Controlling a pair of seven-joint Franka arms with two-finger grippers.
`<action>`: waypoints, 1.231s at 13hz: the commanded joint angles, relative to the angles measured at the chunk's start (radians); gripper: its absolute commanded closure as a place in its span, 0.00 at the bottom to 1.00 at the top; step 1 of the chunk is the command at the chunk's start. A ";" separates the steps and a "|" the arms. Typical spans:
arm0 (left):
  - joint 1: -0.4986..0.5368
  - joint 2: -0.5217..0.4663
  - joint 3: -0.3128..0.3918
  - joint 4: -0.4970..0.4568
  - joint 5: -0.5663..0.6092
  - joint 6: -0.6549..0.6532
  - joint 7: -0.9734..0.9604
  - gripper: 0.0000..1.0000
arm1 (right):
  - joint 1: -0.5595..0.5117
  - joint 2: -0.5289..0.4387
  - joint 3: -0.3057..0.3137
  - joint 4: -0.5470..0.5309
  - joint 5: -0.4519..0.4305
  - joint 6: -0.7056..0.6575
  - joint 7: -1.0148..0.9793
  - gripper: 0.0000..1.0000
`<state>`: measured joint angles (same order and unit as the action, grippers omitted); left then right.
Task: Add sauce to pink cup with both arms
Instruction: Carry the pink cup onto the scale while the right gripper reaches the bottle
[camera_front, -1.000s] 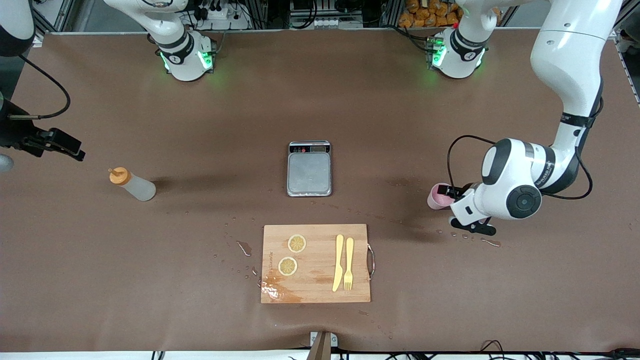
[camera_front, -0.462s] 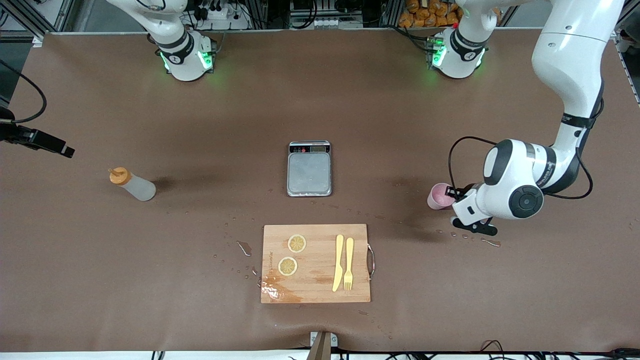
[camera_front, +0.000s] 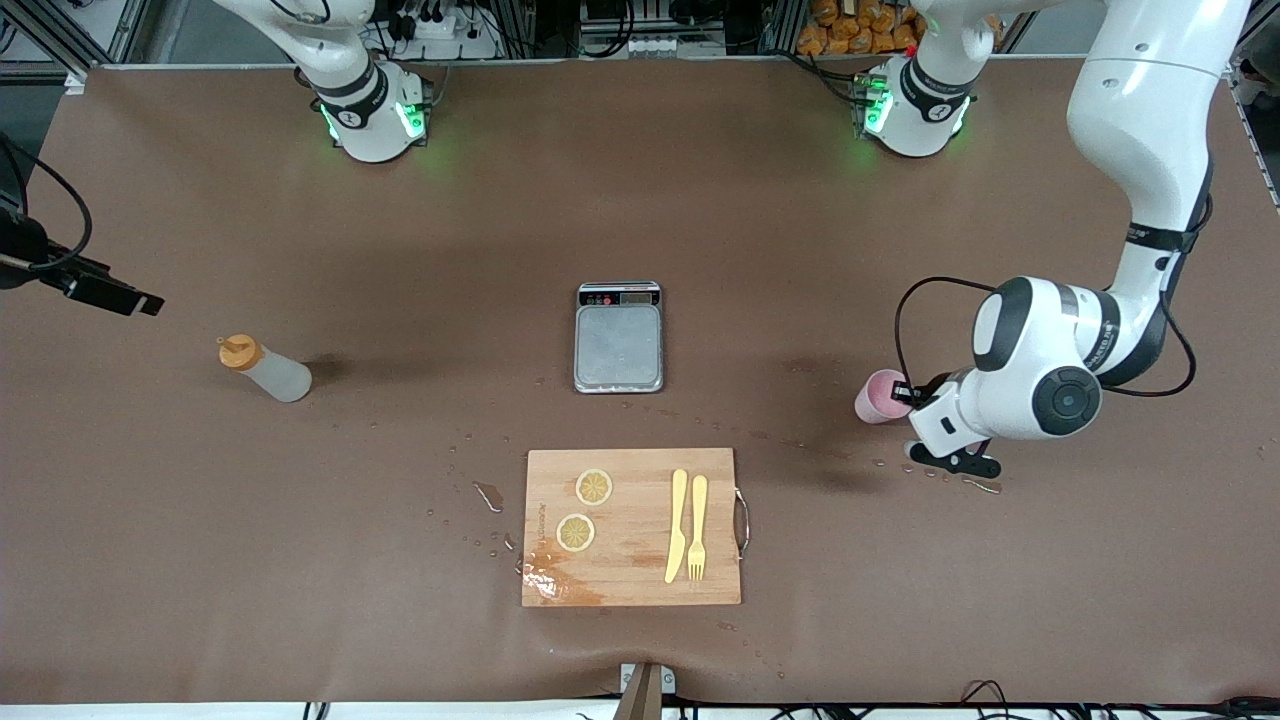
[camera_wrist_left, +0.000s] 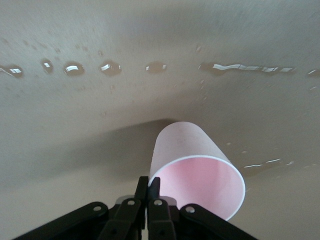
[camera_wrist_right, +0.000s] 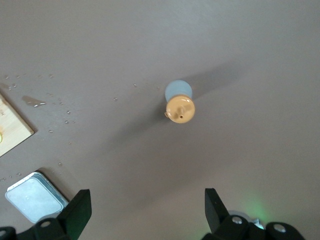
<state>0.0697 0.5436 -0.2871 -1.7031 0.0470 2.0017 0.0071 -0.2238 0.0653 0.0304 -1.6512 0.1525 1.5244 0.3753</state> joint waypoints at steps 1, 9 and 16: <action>-0.002 -0.091 -0.003 -0.013 -0.027 -0.014 0.014 1.00 | -0.144 0.054 0.011 0.001 0.123 -0.039 0.022 0.00; -0.065 -0.097 -0.214 0.074 -0.105 -0.075 -0.379 1.00 | -0.305 0.175 0.010 0.002 0.209 -0.113 0.222 0.00; -0.393 0.087 -0.205 0.209 -0.098 0.156 -0.743 1.00 | -0.376 0.338 0.013 0.010 0.216 -0.104 0.450 0.00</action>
<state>-0.2560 0.5369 -0.5053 -1.5876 -0.0458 2.1051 -0.6671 -0.5701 0.3481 0.0239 -1.6641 0.3405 1.4318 0.7609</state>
